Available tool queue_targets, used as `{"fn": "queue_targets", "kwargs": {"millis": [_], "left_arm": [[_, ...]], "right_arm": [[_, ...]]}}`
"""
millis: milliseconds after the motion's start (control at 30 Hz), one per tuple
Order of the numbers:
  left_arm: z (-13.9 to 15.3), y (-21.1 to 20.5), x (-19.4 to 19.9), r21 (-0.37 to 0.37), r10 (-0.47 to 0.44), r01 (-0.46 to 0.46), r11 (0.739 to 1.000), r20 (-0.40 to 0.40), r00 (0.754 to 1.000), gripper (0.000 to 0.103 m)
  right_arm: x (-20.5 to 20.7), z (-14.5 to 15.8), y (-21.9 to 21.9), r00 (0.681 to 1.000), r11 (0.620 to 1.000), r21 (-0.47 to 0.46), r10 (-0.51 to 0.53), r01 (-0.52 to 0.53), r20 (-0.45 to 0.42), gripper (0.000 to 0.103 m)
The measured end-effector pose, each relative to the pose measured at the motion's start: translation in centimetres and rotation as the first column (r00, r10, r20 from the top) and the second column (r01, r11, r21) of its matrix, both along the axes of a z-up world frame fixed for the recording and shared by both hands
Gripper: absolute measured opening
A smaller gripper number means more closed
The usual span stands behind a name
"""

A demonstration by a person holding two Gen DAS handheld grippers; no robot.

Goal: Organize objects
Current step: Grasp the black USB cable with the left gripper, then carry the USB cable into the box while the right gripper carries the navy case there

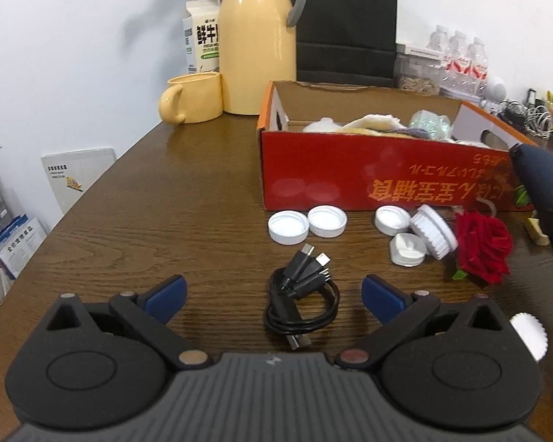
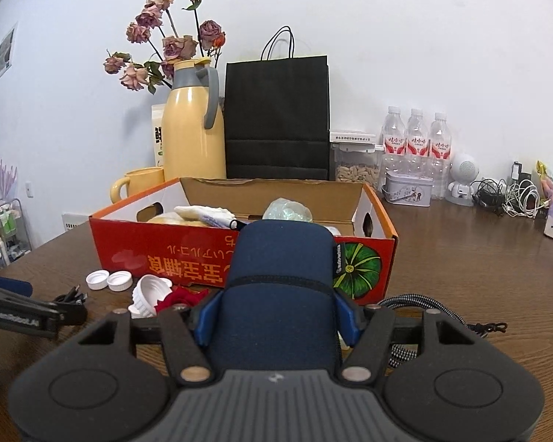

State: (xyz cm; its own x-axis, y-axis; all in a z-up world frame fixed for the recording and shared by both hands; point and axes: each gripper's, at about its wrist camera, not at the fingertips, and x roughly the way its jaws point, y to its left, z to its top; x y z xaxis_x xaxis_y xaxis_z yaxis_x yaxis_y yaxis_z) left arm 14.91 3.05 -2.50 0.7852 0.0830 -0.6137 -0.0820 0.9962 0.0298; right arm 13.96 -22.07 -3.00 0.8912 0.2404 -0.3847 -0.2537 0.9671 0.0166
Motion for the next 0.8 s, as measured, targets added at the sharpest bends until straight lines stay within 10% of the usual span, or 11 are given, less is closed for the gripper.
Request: {"fn": "queue_targets", "kwargs": {"millis": [300, 600, 800], "left_arm": [[-0.3, 0.1, 0.3, -0.027, -0.015, 0.014, 1.000, -0.023, 1.000, 0.097], [0.2, 0.1, -0.3, -0.046, -0.048, 0.049, 0.998, 0.023, 0.999, 0.043], [0.0, -0.1, -1.4, -0.063, -0.080, 0.083, 0.995, 0.054, 0.995, 0.039]], "right_arm": [[-0.2, 0.0, 0.1, 1.000, 1.000, -0.002, 0.000, 0.000, 0.013, 0.061], [-0.2, 0.0, 0.1, 1.000, 1.000, -0.001, 0.000, 0.000, 0.013, 0.061], [-0.4, 0.1, 0.1, 1.000, 1.000, -0.001, -0.001, 0.001, 0.021, 0.061]]}}
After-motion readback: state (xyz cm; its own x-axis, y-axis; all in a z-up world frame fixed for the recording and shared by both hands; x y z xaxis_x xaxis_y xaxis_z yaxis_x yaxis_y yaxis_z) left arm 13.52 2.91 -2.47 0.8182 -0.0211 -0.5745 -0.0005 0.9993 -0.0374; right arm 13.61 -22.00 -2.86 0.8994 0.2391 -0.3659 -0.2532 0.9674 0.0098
